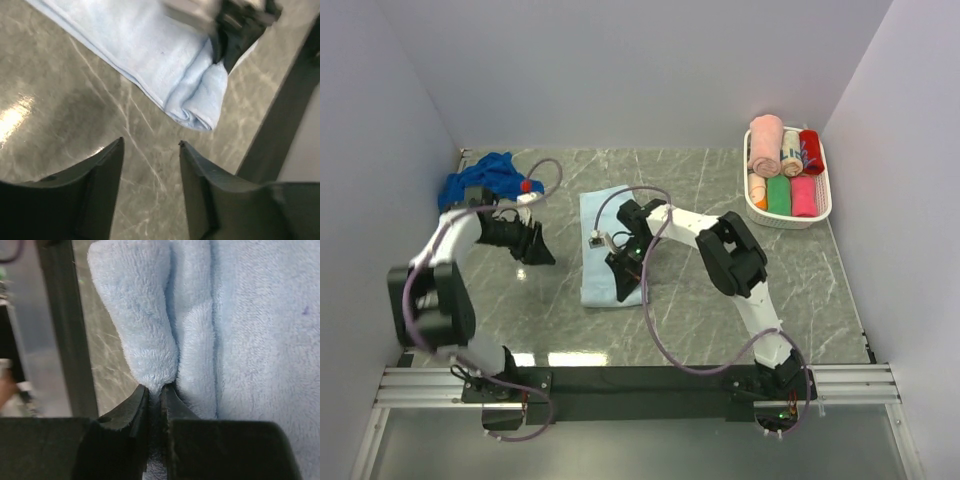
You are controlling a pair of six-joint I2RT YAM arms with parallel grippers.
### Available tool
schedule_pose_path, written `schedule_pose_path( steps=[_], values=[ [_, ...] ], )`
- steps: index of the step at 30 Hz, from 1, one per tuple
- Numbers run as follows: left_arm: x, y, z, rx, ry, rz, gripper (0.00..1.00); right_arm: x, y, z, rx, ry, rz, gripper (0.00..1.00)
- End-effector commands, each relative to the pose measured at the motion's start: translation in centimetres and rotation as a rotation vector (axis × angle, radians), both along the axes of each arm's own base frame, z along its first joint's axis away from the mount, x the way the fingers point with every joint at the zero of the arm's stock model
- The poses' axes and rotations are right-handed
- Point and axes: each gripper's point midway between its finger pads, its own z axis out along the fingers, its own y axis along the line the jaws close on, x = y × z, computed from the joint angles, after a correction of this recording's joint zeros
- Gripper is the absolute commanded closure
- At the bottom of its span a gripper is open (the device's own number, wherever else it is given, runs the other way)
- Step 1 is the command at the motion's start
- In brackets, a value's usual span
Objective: Roll the towels
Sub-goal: Roll the towel
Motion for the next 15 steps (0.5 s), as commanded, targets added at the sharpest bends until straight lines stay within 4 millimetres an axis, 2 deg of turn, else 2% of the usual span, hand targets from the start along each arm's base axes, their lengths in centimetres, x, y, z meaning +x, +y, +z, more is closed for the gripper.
schedule_pose_path(
  steps=[1, 2, 3, 4, 5, 6, 8, 12, 13, 15],
  values=[
    [-0.2, -0.2, 2.2, 0.171, -0.285, -0.008, 0.44, -0.5, -0.8, -0.2, -0.042, 0.162, -0.042, 1.0],
    [-1.5, 0.0, 0.5, 0.246, -0.293, -0.026, 0.43, 0.0, -0.8, -0.7, -0.045, 0.183, -0.053, 1.0],
    [-1.9, -0.3, 0.3, 0.286, -0.33, -0.044, 0.43, -0.2, -0.9, -0.7, -0.056, 0.217, -0.059, 1.0],
    [-2.1, -2.6, 1.6, 0.303, -0.464, -0.112, 0.43, -0.2, -0.7, -0.7, -0.048, 0.254, -0.066, 1.0],
    [-3.3, -3.2, 0.1, 0.331, -0.479, -0.148, 0.41, 0.3, -0.5, -1.3, -0.051, 0.278, -0.075, 1.0],
    [-3.9, -4.9, -0.2, 0.369, -0.54, -0.2, 0.4, 0.1, -0.7, -1.2, -0.065, 0.32, -0.08, 1.0],
    [-4.3, -6.5, -0.4, 0.391, -0.661, -0.236, 0.37, 0.5, -0.4, -1.8, -0.07, 0.368, -0.098, 1.0],
    [-6.1, -11.0, -1.4, 0.409, -0.768, -0.386, 0.37, 1.0, -0.5, -2.7, -0.102, 0.397, -0.147, 1.0],
    [-6.1, -11.5, -2.1, 0.425, -0.763, -0.409, 0.37, 1.0, -0.6, -2.8, -0.106, 0.402, -0.153, 1.0],
    [-6.5, -13.5, -2.2, 0.418, -0.803, -0.461, 0.37, 1.0, -0.7, -3.1, -0.111, 0.413, -0.159, 1.0]
  ],
)
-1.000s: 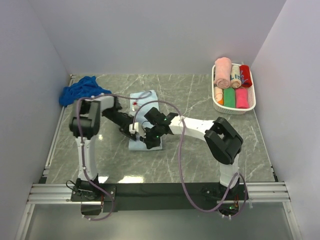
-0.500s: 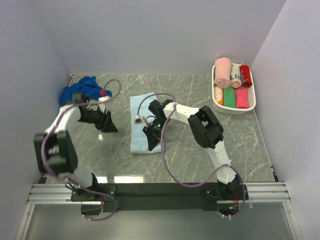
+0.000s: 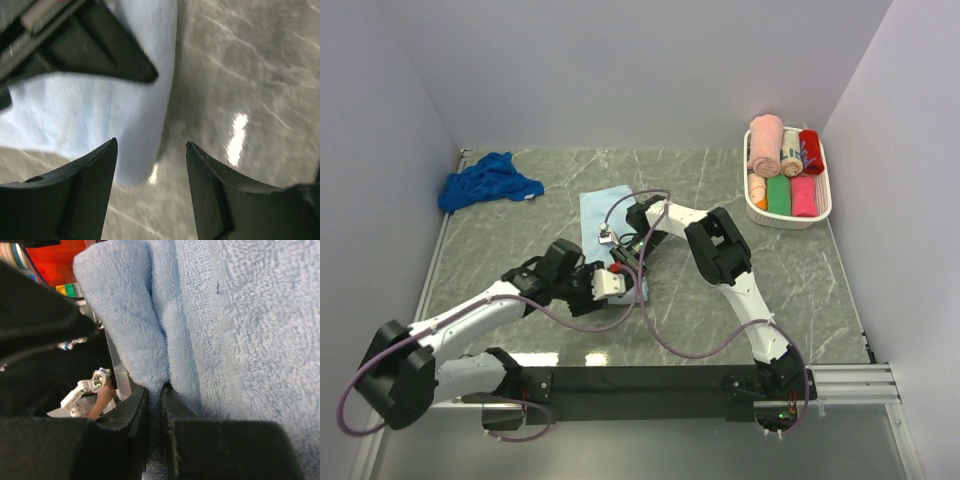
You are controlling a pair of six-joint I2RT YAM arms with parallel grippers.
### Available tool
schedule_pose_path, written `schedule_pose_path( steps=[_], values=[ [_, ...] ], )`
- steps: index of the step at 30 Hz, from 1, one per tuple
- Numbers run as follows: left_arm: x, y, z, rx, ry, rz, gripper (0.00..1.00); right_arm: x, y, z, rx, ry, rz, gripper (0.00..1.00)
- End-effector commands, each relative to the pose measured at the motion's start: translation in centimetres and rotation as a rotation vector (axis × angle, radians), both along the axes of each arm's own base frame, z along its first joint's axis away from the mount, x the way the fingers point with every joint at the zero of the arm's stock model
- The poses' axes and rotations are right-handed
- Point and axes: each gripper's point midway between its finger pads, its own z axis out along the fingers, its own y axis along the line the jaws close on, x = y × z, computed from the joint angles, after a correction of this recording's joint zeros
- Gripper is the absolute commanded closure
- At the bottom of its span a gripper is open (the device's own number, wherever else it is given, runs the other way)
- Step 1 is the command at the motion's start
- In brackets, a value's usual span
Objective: Roll the towels
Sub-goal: Roll the towel
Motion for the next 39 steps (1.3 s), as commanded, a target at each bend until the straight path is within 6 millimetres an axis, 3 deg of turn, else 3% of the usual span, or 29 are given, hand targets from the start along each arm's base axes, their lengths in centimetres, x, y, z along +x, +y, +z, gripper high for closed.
schedule_pose_path(
  steps=[1, 3, 4, 6, 9, 11, 13, 16, 18, 20, 22, 23, 24, 27, 28, 30, 34, 35, 38, 39],
  values=[
    [3.0, -2.6, 0.6, 0.02, -0.173, 0.002, 0.37, 0.4, -0.8, -3.0, -0.077, -0.031, 0.016, 1.0],
    [3.2, -3.7, 0.1, 0.037, -0.199, -0.027, 0.37, 0.4, -0.8, -3.1, -0.079, -0.032, 0.014, 1.0],
    [3.2, -3.5, -1.6, 0.08, -0.183, -0.032, 0.38, 0.5, -0.7, -3.2, -0.08, -0.029, 0.011, 1.0],
    [3.5, -3.4, -2.8, 0.126, -0.196, -0.05, 0.39, 0.6, -0.6, -3.2, -0.08, -0.025, 0.002, 1.0],
    [2.7, -2.8, -5.1, 0.179, -0.141, -0.076, 0.49, 0.9, -0.6, -2.9, -0.073, -0.017, -0.009, 1.0],
    [1.5, -2.3, -6.2, 0.207, -0.082, -0.099, 0.62, 1.1, -0.6, -2.7, -0.071, -0.014, -0.022, 0.99],
    [-0.3, -1.6, -7.3, 0.241, 0.018, -0.128, 0.78, 1.8, -0.8, -2.6, -0.074, -0.028, -0.047, 0.91],
    [-2.7, -1.3, -7.7, 0.242, 0.163, -0.174, 0.91, 3.0, -1.2, -1.6, -0.072, -0.064, -0.089, 0.75],
    [-5.0, -0.4, -8.0, 0.263, 0.281, -0.203, 0.96, 4.6, -1.9, -0.1, -0.068, -0.111, -0.134, 0.65],
    [-6.3, 0.3, -8.0, 0.286, 0.361, -0.214, 0.98, 6.3, -2.8, 1.9, -0.069, -0.184, -0.171, 0.62],
    [-6.8, 0.3, -7.8, 0.281, 0.439, -0.22, 0.99, 9.0, -4.3, 3.5, -0.066, -0.233, -0.276, 0.56],
    [-6.8, 0.3, -7.8, 0.282, 0.471, -0.217, 0.99, 9.2, -5.3, 5.1, -0.058, -0.261, -0.319, 0.54],
    [-7.4, 1.3, -8.1, 0.305, 0.559, -0.194, 0.99, 10.5, -5.7, 5.7, -0.052, -0.311, -0.37, 0.48],
    [-6.6, 0.9, -7.2, 0.263, 0.677, -0.136, 0.99, 12.6, -8.9, 8.5, -0.055, -0.468, -0.48, 0.48],
    [-6.0, 0.5, -7.2, 0.263, 0.721, -0.123, 0.99, 12.0, -9.9, 9.8, -0.049, -0.517, -0.503, 0.48],
    [-5.1, 0.2, -6.9, 0.219, 0.8, -0.096, 0.99, 12.9, -11.4, 11.4, -0.019, -0.641, -0.553, 0.5],
    [-3.0, -0.2, -7.1, 0.191, 0.94, -0.062, 0.99, 11.7, -13.6, 13.9, -0.01, -0.875, -0.592, 0.54],
    [-2.5, -0.3, -7.3, 0.192, 0.951, -0.053, 0.99, 10.4, -14.1, 14.6, 0.005, -0.915, -0.595, 0.55],
    [-0.9, -0.6, -8.1, 0.197, 0.982, -0.047, 0.99, 8.1, -13.8, 15.3, 0.054, -1.008, -0.579, 0.56],
    [-0.8, -0.4, -8.8, 0.203, 1.01, -0.039, 0.99, 7.1, -12.7, 15.5, 0.087, -1.041, -0.542, 0.56]
  ],
)
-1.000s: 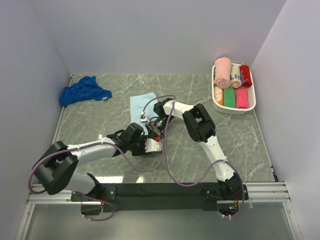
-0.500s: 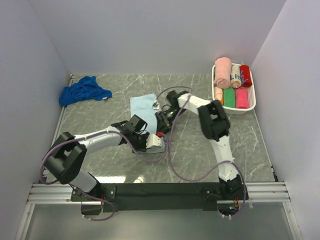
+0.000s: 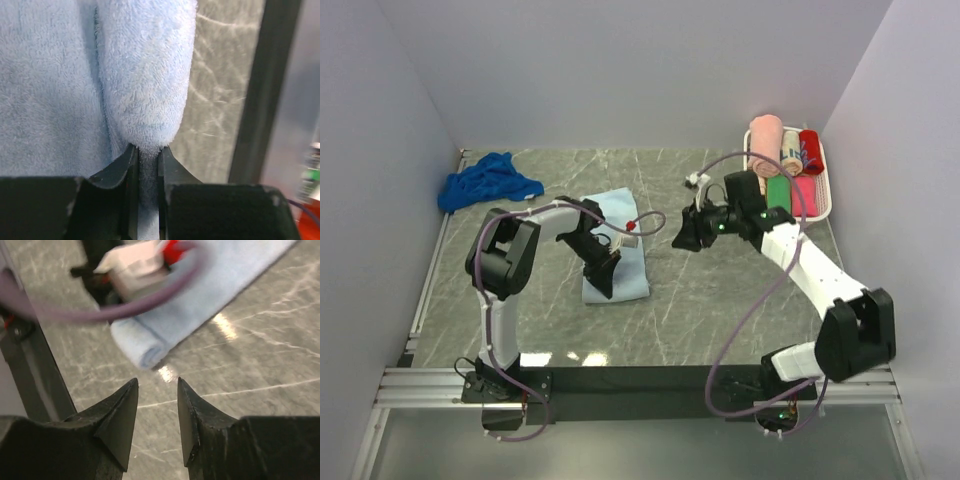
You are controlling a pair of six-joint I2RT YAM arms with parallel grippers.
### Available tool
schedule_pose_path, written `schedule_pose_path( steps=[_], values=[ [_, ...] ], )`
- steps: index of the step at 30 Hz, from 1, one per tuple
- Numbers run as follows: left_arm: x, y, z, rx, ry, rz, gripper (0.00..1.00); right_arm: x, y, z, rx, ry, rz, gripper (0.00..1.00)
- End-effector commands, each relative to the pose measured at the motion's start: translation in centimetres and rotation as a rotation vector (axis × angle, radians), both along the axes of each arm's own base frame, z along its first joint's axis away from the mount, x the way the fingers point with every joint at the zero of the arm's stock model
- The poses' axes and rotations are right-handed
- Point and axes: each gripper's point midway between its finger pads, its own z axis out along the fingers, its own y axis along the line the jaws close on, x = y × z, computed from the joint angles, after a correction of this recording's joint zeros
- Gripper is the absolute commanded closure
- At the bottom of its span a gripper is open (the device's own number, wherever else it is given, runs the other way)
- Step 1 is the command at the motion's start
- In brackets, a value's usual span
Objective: Roll the towels
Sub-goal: Roll the towel
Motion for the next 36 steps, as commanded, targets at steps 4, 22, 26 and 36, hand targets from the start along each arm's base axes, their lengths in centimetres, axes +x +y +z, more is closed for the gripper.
schedule_pose_path(
  steps=[4, 22, 26, 36],
  values=[
    [-1.2, 3.0, -4.3, 0.168, 0.185, -0.053, 0.99, -4.7, 4.6, -2.2, -0.104, -0.277, 0.209, 0.47],
    [0.7, 3.6, -5.6, 0.188, 0.172, -0.031, 0.96, -7.3, 13.7, -13.6, -0.349, -0.469, 0.734, 0.28],
    [2.2, 3.6, -4.9, 0.143, 0.153, 0.036, 0.92, -8.9, 13.4, -14.6, -0.347, -0.377, 0.776, 0.75],
    [8.4, 6.7, 1.1, -0.06, 0.058, 0.311, 0.53, -13.0, 11.8, -16.4, -0.354, 0.002, 0.87, 1.0]
  ],
)
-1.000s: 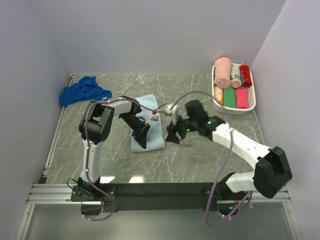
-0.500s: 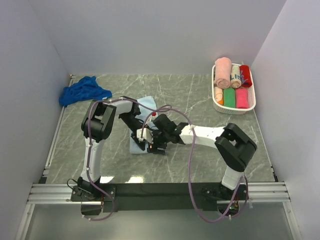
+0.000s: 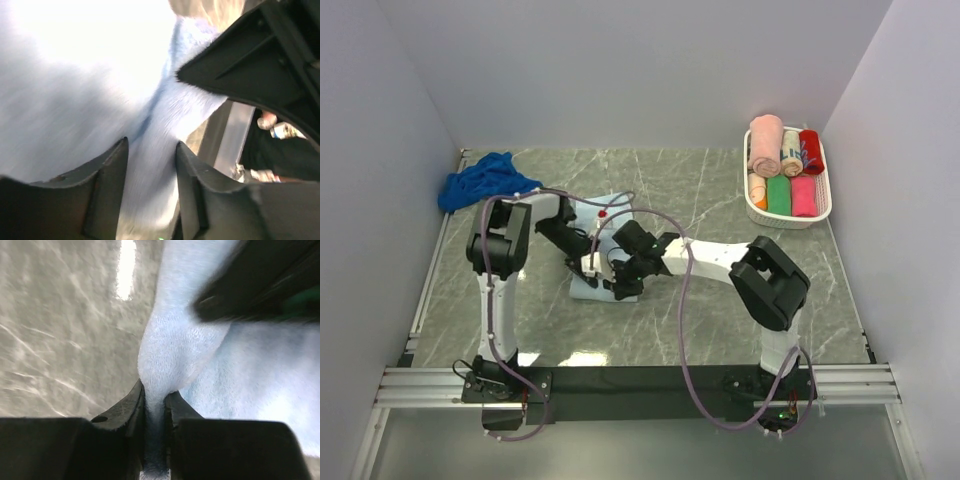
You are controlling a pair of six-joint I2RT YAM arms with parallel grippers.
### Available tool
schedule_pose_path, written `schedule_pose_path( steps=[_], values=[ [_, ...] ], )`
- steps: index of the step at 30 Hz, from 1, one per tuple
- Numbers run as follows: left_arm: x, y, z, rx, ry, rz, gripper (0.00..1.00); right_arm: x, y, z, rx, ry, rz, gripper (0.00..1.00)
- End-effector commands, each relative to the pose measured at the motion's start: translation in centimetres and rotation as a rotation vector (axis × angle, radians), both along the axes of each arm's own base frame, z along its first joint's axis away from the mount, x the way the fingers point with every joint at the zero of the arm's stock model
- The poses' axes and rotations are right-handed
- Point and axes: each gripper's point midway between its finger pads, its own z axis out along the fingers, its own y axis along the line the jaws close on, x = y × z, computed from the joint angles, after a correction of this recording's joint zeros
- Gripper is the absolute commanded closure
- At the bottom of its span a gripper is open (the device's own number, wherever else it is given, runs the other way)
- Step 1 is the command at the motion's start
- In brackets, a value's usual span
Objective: Roll the towels
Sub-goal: Roll the towel
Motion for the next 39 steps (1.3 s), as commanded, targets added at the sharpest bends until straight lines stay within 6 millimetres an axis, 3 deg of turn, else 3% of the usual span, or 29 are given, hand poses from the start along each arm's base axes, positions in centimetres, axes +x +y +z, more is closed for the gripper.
schedule_pose_path(
  steps=[1, 5, 9, 11, 15, 19, 20, 22, 23, 28, 31, 34, 36, 39],
  values=[
    [6.2, 3.1, 1.7, -0.051, -0.285, 0.112, 0.52, -5.7, -2.6, -1.4, -0.13, 0.318, 0.019, 1.0],
    [8.1, 7.4, 5.4, -0.095, -0.343, 0.283, 0.46, -5.2, -2.6, -1.3, -0.17, 0.486, -0.058, 1.0],
    [8.1, 11.0, 8.3, -0.095, -0.455, 0.395, 0.44, -4.0, -1.6, -1.6, -0.203, 0.598, -0.106, 1.0],
    [7.3, 12.1, 9.8, -0.075, -0.557, 0.427, 0.44, -4.3, -1.7, -1.6, -0.241, 0.664, -0.124, 1.0],
    [4.3, 12.6, 10.4, 0.015, -0.735, 0.394, 0.41, -3.9, -1.3, -2.9, -0.297, 0.787, -0.155, 1.0],
    [1.9, 11.0, 9.3, 0.127, -0.946, 0.262, 0.38, -3.2, -1.5, -3.5, -0.286, 0.878, -0.208, 1.0],
    [1.0, 9.0, 9.3, 0.105, -1.043, 0.188, 0.34, -3.2, -1.4, -3.5, -0.276, 0.903, -0.209, 1.0],
    [0.4, 7.9, 8.5, 0.149, -1.129, 0.127, 0.31, -2.7, -1.6, -4.1, -0.279, 0.928, -0.229, 1.0],
    [-1.3, 5.8, 7.7, 0.118, -1.167, 0.041, 0.28, -2.7, -1.6, -4.2, -0.283, 0.942, -0.235, 1.0],
    [-2.7, 1.2, 5.6, 0.094, -1.308, -0.155, 0.26, -2.0, -1.7, -5.3, -0.289, 0.988, -0.262, 1.0],
    [-2.1, 0.2, 4.1, 0.124, -1.321, -0.185, 0.27, -1.7, -1.8, -5.5, -0.29, 0.982, -0.265, 0.97],
    [-2.7, -1.2, 2.1, 0.141, -1.335, -0.277, 0.29, -1.7, -1.8, -5.7, -0.293, 0.985, -0.27, 0.94],
    [-2.9, -0.9, 0.4, 0.181, -1.324, -0.329, 0.32, -1.6, -1.6, -5.7, -0.292, 0.987, -0.275, 0.91],
    [-4.4, 0.1, -2.2, 0.241, -1.22, -0.42, 0.59, -0.8, -1.6, -5.2, -0.279, 0.976, -0.298, 0.84]
  ],
)
